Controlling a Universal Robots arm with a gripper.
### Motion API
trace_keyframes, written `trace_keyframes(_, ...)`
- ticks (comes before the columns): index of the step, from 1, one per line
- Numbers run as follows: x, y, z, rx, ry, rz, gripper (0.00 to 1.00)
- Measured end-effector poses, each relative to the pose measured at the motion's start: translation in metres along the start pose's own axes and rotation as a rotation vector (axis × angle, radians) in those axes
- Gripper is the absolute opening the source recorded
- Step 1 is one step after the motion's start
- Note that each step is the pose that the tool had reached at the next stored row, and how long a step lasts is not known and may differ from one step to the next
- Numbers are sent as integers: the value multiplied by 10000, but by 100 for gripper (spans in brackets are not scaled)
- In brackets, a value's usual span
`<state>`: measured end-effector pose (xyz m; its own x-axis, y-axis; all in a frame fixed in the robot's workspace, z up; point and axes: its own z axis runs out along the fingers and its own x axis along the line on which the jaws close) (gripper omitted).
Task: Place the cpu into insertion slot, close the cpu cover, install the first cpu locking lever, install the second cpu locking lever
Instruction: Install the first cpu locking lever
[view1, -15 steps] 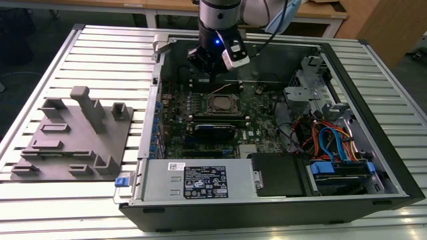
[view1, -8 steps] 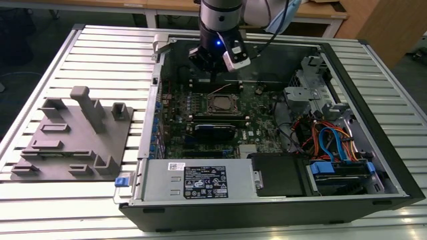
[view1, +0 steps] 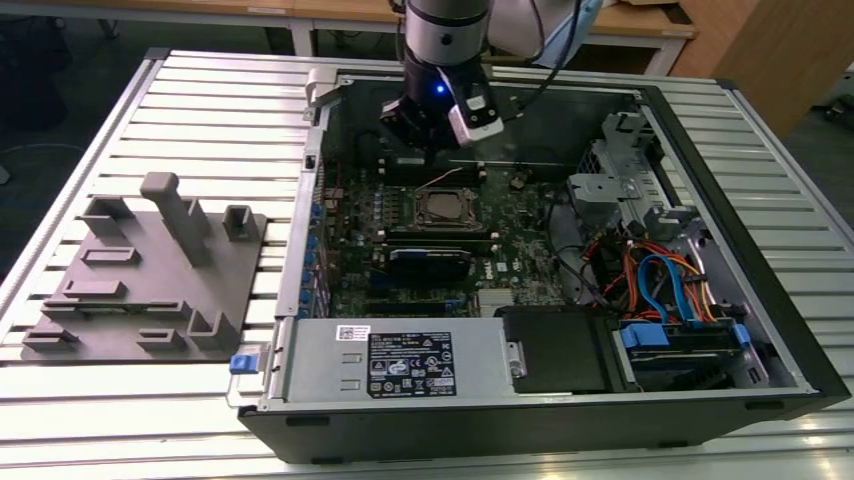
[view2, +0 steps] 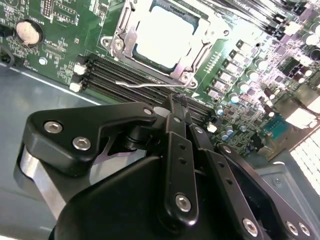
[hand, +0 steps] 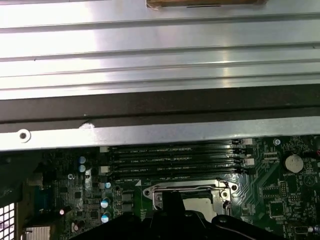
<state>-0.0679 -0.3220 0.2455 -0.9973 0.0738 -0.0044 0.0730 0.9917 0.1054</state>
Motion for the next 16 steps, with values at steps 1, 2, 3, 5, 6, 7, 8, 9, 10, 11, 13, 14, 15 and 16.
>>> trace_keyframes(1, -5, -1, 14, 1, 1, 1, 11)
trace_keyframes(2, -11, -2, 32, -1, 0, 1, 11)
trace_keyframes(3, -16, -3, 51, -1, 0, 1, 11)
trace_keyframes(5, -28, -3, 85, -1, 1, -5, 11)
trace_keyframes(6, -34, -1, 101, -1, 1, -10, 11)
trace_keyframes(7, -41, 1, 114, -1, 1, -15, 11)
trace_keyframes(8, -47, 6, 124, 0, 3, -20, 11)
trace_keyframes(9, -54, 11, 134, 0, 4, -27, 11)
trace_keyframes(10, -61, 16, 144, 0, 4, -35, 11)
trace_keyframes(11, -68, 24, 153, 2, 6, -41, 11)
trace_keyframes(13, -81, 39, 168, -1, 6, -55, 11)
trace_keyframes(14, -87, 46, 174, 0, 6, -61, 11)
trace_keyframes(15, -95, 53, 180, -1, 7, -65, 11)
trace_keyframes(16, -102, 58, 186, -1, 7, -68, 11)
